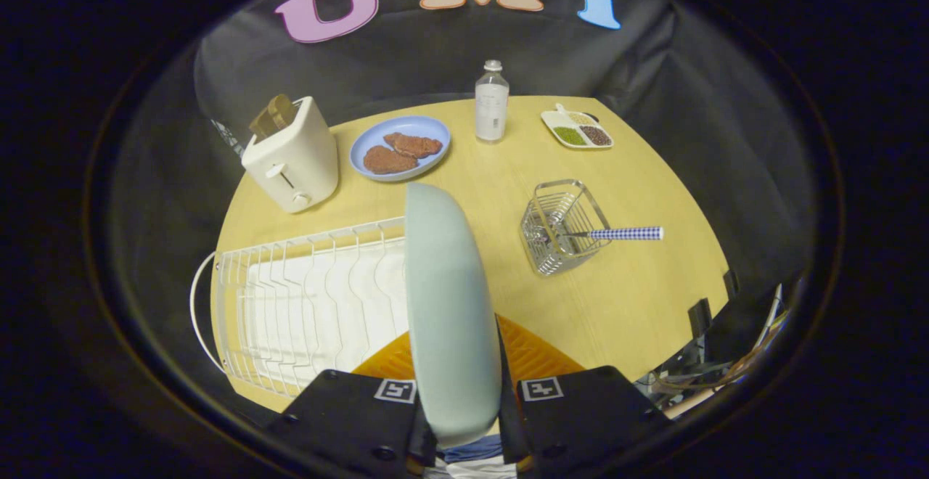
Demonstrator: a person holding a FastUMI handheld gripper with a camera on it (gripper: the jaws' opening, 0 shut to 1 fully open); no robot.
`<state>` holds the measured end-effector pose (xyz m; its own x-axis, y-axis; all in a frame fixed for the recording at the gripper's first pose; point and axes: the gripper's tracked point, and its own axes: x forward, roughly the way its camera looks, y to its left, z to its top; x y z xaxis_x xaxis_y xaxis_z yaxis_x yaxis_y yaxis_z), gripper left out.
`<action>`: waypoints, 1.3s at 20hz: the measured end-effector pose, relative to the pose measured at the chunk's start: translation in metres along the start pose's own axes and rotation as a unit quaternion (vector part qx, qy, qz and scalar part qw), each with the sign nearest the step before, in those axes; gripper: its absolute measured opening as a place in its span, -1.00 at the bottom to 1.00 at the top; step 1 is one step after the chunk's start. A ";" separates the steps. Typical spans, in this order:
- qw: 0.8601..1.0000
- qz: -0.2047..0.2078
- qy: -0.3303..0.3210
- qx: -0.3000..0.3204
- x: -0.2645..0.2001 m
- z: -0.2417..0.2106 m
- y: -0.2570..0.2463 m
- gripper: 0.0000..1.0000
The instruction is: Take the plate from the dish rack, then take the spoon from the basket and place it into the plate.
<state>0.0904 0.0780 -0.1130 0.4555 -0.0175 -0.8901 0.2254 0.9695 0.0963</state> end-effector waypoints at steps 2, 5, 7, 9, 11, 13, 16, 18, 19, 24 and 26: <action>1.000 -0.010 0.006 -0.008 -0.003 -0.001 -0.001 -0.25; 0.999 -0.033 0.014 -0.027 -0.009 0.004 0.000 -0.25; 0.998 -0.049 0.012 -0.040 -0.014 0.010 0.000 -0.25; 0.997 -0.059 0.002 -0.056 -0.023 0.017 -0.002 -0.25; 0.996 -0.069 -0.007 -0.054 -0.039 0.022 -0.008 -0.30; 0.996 -0.066 -0.032 -0.043 -0.049 0.034 -0.009 -0.35; 0.995 -0.074 -0.058 -0.028 -0.068 0.043 -0.021 -0.35; 0.995 -0.066 -0.079 -0.003 -0.079 0.047 -0.028 -0.35; 0.994 -0.062 -0.091 0.014 -0.086 0.049 -0.034 -0.35; 0.980 -0.046 -0.156 0.118 -0.112 0.044 -0.082 -0.35; 0.972 -0.050 -0.164 0.161 -0.112 0.032 -0.108 -0.35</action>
<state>0.0430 -0.0327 -0.0093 0.6562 -0.2353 -0.7170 0.5162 0.8330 0.1990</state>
